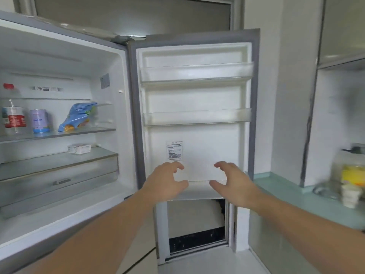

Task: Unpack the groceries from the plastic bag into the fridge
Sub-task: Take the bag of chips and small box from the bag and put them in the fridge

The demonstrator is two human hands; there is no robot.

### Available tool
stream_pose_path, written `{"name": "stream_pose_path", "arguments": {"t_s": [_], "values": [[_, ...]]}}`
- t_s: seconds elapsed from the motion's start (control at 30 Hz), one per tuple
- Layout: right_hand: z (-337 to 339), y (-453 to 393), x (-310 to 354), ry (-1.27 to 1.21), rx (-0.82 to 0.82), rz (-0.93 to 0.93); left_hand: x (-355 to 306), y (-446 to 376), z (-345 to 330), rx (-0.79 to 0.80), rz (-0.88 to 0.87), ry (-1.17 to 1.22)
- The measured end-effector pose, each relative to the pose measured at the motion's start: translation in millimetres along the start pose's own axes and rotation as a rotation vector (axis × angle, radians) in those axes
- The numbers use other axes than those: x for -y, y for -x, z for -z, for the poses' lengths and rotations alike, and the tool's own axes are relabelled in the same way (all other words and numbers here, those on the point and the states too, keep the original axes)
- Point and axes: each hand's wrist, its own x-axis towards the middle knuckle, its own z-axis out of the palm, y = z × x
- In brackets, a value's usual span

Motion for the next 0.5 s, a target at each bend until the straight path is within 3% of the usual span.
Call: {"name": "stream_pose_path", "arguments": {"t_s": [0.27,0.5], "values": [[87.1,92.6,-98.6,0.233,-0.239,-0.421,-130.3,-40.3,-101.9,0.206,-0.412,0.183],[133.1,218.8,-129.2,0.387,-0.427,-0.871,-234.4,-9.0,-188.3,0.44,-0.77,0.347]]}}
